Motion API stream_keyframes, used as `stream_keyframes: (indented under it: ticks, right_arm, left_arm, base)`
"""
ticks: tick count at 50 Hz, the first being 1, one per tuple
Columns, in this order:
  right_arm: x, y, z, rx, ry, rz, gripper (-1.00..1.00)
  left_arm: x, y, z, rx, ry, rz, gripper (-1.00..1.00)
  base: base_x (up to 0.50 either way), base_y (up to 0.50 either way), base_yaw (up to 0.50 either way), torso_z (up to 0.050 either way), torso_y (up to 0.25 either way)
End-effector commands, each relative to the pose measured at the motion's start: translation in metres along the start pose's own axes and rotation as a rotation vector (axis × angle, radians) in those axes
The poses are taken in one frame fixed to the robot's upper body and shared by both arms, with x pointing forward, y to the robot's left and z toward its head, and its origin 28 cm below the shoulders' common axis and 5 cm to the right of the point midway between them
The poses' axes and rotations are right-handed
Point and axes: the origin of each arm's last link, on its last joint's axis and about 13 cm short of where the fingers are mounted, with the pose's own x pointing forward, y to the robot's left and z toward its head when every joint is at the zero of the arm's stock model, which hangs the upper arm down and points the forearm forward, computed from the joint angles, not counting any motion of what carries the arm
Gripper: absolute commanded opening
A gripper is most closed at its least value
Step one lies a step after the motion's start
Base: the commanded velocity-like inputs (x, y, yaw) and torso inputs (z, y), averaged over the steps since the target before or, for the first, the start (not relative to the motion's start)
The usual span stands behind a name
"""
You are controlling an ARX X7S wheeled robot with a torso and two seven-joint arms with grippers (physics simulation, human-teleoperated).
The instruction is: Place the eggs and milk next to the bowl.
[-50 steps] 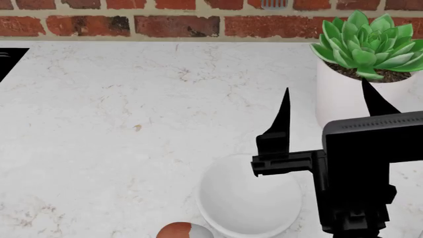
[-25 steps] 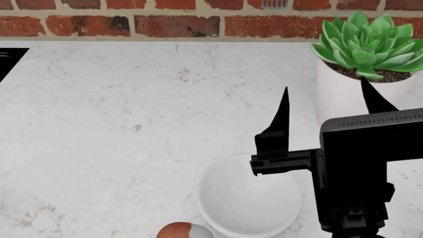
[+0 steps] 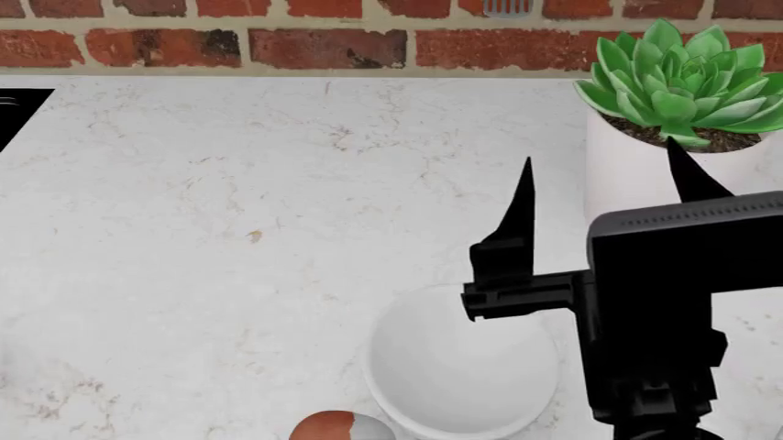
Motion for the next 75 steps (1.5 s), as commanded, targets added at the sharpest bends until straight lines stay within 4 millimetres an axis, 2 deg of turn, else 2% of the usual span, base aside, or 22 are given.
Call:
stream_keyframes:
  ticks: [1, 3, 4, 21, 24, 31, 37, 45, 53, 63, 75]
  right_arm:
    - [0.0, -0.003, 0.003, 0.004, -0.014, -0.007, 1.0]
    - [0.0, -0.002, 0.002, 0.004, -0.011, -0.006, 1.0]
    - [0.0, -0.002, 0.002, 0.004, -0.012, -0.007, 1.0]
    - [-0.002, -0.003, 0.003, 0.004, -0.014, -0.008, 1.0]
    - [-0.002, -0.003, 0.004, 0.002, -0.017, -0.009, 1.0]
    - [-0.002, -0.003, 0.005, 0.007, -0.023, -0.007, 1.0]
    - [-0.001, -0.003, 0.003, 0.011, -0.023, -0.006, 1.0]
    - [-0.001, -0.003, 0.005, 0.013, -0.026, -0.004, 1.0]
    - [-0.002, -0.003, 0.005, 0.013, -0.027, -0.003, 1.0]
    - [-0.003, -0.003, 0.005, 0.017, -0.031, -0.007, 1.0]
    - [-0.006, -0.003, 0.003, 0.023, -0.032, -0.004, 1.0]
  left_arm:
    - [0.004, -0.004, -0.027, 0.004, 0.123, 0.017, 1.0]
    - [0.004, -0.004, -0.028, 0.001, 0.123, 0.022, 1.0]
    - [0.004, -0.004, -0.029, -0.001, 0.124, 0.024, -1.0]
    - [-0.001, -0.002, -0.031, 0.0, 0.116, 0.02, -1.0]
    - [-0.004, -0.002, -0.025, -0.008, 0.091, 0.014, -1.0]
    - [-0.019, -0.003, 0.007, -0.043, -0.06, -0.096, -1.0]
    - [-0.026, -0.002, 0.019, -0.014, -0.136, -0.177, -1.0]
    - [-0.024, -0.001, 0.04, 0.022, -0.226, -0.255, -1.0]
    - [-0.025, -0.009, 0.062, 0.07, -0.278, -0.363, -1.0]
    - [-0.023, -0.02, 0.078, 0.155, -0.278, -0.525, -1.0]
    - [-0.018, -0.032, 0.097, 0.252, -0.285, -0.63, -1.0]
  base:
    - [0.01, 0.0, 0.0, 0.0, 0.0]
    - [0.0, 0.0, 0.0, 0.0, 0.0]
    - [0.0, 0.0, 0.0, 0.0, 0.0]
    - [0.0, 0.0, 0.0, 0.0, 0.0]
    - [0.0, 0.0, 0.0, 0.0, 0.0]
    - [0.0, 0.0, 0.0, 0.0, 0.0]
    - [0.0, 0.0, 0.0, 0.0, 0.0]
    - [0.0, 0.0, 0.0, 0.0, 0.0]
    - [0.0, 0.0, 0.0, 0.0, 0.0]
    - [0.0, 0.0, 0.0, 0.0, 0.0]
    - [0.0, 0.0, 0.0, 0.0, 0.0]
